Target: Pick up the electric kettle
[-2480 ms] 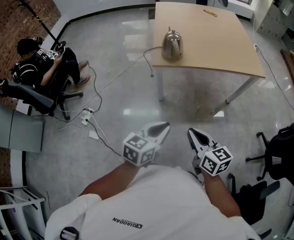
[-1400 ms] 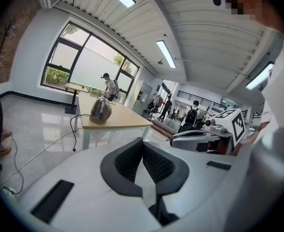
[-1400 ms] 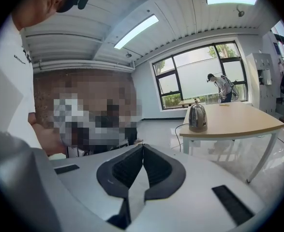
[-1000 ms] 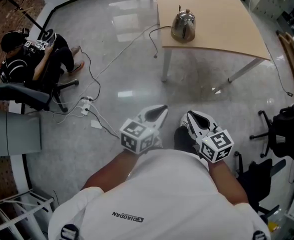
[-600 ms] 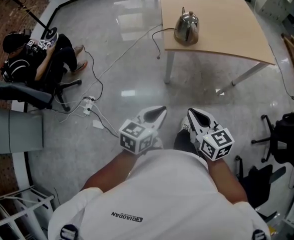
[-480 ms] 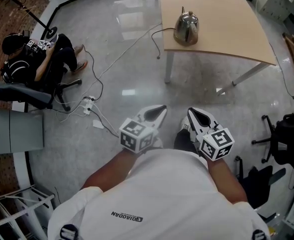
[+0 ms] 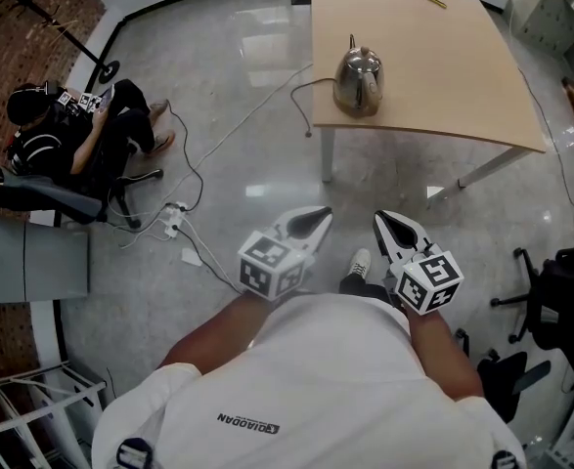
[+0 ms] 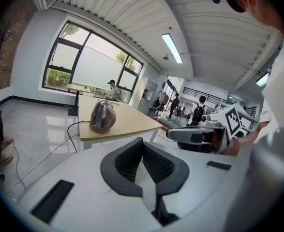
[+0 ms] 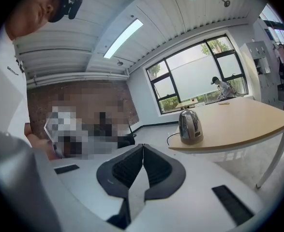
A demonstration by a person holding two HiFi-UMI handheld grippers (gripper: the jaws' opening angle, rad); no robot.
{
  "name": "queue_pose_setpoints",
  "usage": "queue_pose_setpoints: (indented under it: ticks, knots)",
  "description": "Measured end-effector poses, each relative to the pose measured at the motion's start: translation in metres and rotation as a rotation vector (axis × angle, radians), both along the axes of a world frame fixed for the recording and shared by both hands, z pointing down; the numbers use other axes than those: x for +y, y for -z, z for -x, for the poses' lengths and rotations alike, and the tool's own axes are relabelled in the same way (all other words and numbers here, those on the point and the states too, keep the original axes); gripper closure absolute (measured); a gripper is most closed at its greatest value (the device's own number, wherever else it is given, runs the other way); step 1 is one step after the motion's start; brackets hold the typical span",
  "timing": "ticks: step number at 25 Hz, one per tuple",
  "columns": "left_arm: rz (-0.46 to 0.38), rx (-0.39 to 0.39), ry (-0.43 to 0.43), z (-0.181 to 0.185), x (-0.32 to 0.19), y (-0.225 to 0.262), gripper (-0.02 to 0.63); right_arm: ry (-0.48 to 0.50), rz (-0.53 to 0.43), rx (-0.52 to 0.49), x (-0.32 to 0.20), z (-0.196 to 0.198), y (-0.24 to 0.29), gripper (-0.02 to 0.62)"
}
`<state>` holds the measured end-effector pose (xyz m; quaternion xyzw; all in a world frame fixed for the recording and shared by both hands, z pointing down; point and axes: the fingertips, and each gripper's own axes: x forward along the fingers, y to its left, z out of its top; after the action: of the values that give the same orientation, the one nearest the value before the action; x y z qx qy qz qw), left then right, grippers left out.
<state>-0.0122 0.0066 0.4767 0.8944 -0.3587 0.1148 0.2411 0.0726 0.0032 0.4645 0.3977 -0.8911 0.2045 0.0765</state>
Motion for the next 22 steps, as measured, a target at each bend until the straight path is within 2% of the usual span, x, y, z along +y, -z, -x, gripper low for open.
queue_pose_setpoints:
  ticks: [8,14,22]
  knots:
    - [-0.02,-0.023,0.043,-0.034,-0.054,0.011,0.611,0.04,-0.006,-0.028,-0.057,-0.031,0.006,0.574]
    - [0.014,0.023,0.094,-0.058,-0.081,0.014,0.611,0.054,-0.009,-0.045,-0.084,-0.061,0.007,0.574]
    - [0.021,-0.048,0.156,-0.063,-0.094,0.005,0.611,0.093,0.024,-0.075,-0.103,-0.077,-0.008,0.574]
